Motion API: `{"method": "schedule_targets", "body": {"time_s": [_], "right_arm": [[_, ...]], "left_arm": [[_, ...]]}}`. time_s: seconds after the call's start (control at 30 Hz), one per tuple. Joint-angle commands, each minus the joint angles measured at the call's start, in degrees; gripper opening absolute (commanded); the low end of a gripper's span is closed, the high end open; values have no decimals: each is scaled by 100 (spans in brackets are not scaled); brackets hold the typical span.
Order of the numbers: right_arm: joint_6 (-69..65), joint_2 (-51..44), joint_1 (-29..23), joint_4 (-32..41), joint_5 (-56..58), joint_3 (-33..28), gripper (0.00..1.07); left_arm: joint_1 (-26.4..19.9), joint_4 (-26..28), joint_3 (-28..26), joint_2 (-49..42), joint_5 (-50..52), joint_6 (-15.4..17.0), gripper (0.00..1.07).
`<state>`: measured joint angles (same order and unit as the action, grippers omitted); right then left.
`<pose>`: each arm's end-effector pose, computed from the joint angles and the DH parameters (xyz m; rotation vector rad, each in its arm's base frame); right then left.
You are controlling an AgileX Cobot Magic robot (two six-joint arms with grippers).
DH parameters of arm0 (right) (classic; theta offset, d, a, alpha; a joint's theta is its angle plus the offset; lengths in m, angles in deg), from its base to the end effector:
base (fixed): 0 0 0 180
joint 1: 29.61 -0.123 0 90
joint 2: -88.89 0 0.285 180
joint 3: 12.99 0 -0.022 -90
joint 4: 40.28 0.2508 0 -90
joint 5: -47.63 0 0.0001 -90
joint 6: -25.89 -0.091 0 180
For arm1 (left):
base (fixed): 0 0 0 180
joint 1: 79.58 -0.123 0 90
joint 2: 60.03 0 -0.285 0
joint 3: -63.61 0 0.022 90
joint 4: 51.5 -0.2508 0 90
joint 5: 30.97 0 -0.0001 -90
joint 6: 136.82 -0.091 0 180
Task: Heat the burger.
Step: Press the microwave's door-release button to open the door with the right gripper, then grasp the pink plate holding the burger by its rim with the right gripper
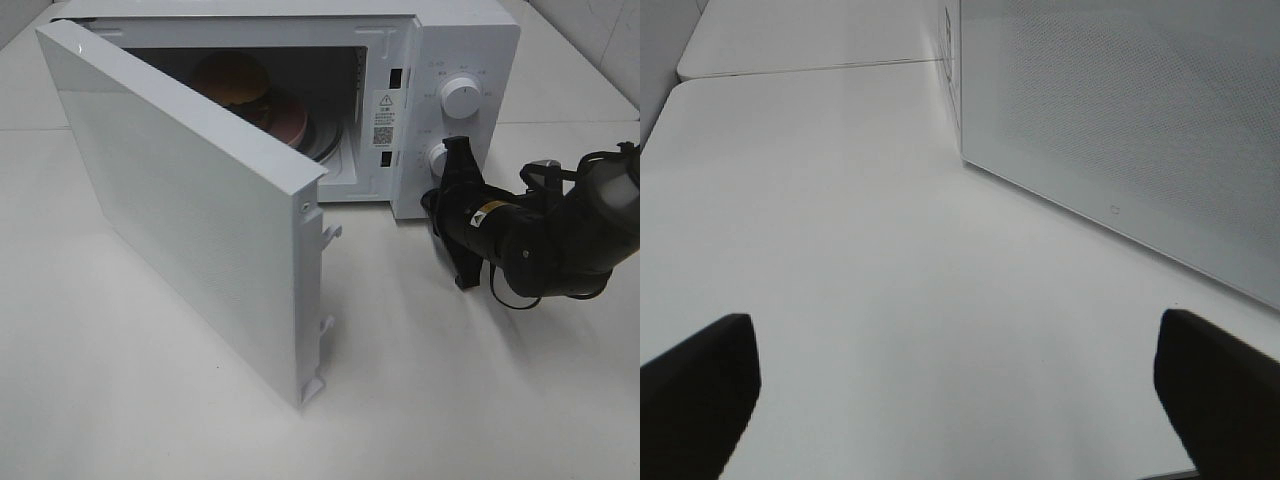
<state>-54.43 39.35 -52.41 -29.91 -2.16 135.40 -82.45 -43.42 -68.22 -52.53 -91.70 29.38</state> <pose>0.3424 0.1304 0.0731 1.2196 1.7575 1.0784 -0.0063 -0.0115 0.2799 0.2001 2.0137 0.0157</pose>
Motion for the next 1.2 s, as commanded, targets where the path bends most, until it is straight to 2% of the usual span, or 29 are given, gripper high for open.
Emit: {"method": "schedule_targets", "body": {"time_s": [0.03,0.97,1.2], "right_arm": [[69,-69,74,92,-854,275,0],[-372,-579,57,-309,-590,-802,0],[-367,-842,-6,-235,-590,-1358,0]], "left_arm": [[40,46,-6,-92,57,17,103],[40,46,-6,-92,57,17,103],[40,46,-6,-92,57,17,103]]}}
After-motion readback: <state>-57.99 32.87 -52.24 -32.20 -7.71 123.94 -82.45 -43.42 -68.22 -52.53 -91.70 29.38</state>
